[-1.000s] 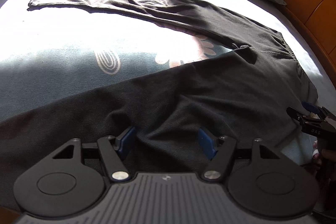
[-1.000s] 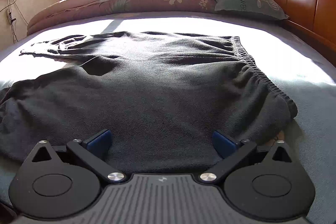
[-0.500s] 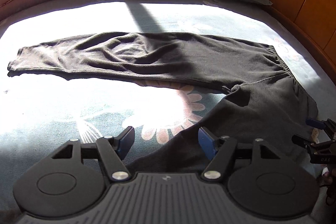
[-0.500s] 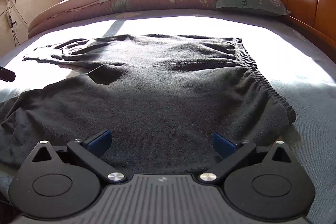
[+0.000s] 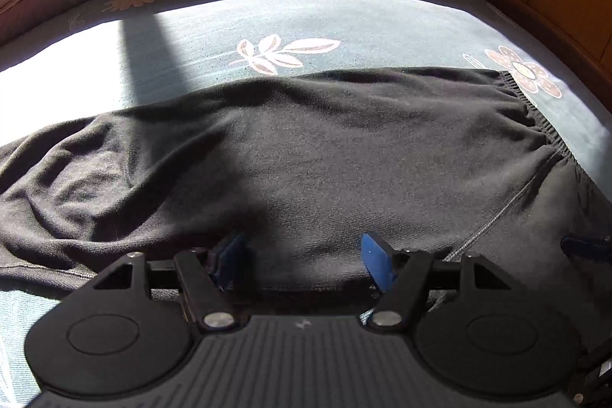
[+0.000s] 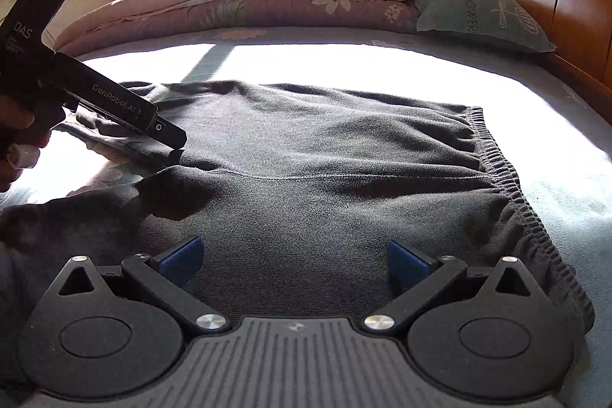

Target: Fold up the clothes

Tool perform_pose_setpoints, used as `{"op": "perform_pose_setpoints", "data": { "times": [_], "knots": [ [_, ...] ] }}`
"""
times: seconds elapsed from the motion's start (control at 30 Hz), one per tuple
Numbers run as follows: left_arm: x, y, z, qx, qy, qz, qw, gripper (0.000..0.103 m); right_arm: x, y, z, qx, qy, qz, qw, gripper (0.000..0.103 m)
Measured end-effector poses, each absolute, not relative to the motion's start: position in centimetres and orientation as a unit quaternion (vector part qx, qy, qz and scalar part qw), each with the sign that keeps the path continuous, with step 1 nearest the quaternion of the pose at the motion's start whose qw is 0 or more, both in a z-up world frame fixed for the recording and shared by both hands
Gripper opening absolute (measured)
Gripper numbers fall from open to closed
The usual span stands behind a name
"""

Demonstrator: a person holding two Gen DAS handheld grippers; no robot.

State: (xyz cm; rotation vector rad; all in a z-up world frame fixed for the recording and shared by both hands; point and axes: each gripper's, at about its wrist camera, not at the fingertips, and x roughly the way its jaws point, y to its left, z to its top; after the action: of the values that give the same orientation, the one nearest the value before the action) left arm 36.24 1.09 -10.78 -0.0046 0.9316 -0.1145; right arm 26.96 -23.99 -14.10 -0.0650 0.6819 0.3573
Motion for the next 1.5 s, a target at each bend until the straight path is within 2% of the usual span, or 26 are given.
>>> {"op": "perform_pose_setpoints", "data": {
  "times": [0.23,0.33,0.43,0.57,0.77,0.93,1.0,1.13,1.27,1.4,1.5],
  "knots": [
    [33.3,1.5,-9.6,-0.002,0.481,-0.061,0.875,0.073,27.0,-26.0,-14.7,0.037,0.322,0.201,0.924,0.103],
    [34.6,2.8,-8.2,-0.012,0.458,-0.048,0.888,0.074,26.9,-27.0,-14.8,0.068,0.319,0.210,0.922,0.103],
    [36.6,4.5,-8.0,-0.025,0.442,-0.018,0.897,0.074,26.9,-26.9,-14.8,0.067,0.321,0.210,0.921,0.103],
    [37.5,6.1,-10.6,-0.055,0.475,0.004,0.878,0.073,26.8,-26.7,-14.8,0.056,0.323,0.208,0.922,0.103],
    [35.2,6.3,-9.2,-0.032,0.484,-0.016,0.875,0.075,26.7,-26.7,-14.8,0.050,0.324,0.206,0.922,0.103],
    [38.0,9.6,-8.9,-0.016,0.458,0.037,0.888,0.076,26.6,-26.5,-14.8,0.046,0.325,0.204,0.922,0.103],
    [38.5,11.2,-10.0,-0.030,0.478,0.062,0.876,0.075,26.6,-26.4,-14.8,0.044,0.326,0.204,0.922,0.103],
    [35.8,12.4,-10.8,-0.055,0.474,0.054,0.877,0.076,26.6,-26.5,-14.8,0.046,0.326,0.204,0.922,0.103],
    [34.6,12.1,-9.7,-0.018,0.482,0.050,0.874,0.077,26.6,-26.4,-14.7,0.045,0.325,0.203,0.922,0.103],
    [35.7,13.1,-9.1,0.004,0.472,0.052,0.880,0.077,26.6,-26.4,-14.7,0.045,0.326,0.203,0.922,0.103],
    [37.0,14.4,-9.9,-0.024,0.477,0.053,0.877,0.077,26.6,-26.4,-14.7,0.044,0.327,0.203,0.922,0.103]
  ]
}}
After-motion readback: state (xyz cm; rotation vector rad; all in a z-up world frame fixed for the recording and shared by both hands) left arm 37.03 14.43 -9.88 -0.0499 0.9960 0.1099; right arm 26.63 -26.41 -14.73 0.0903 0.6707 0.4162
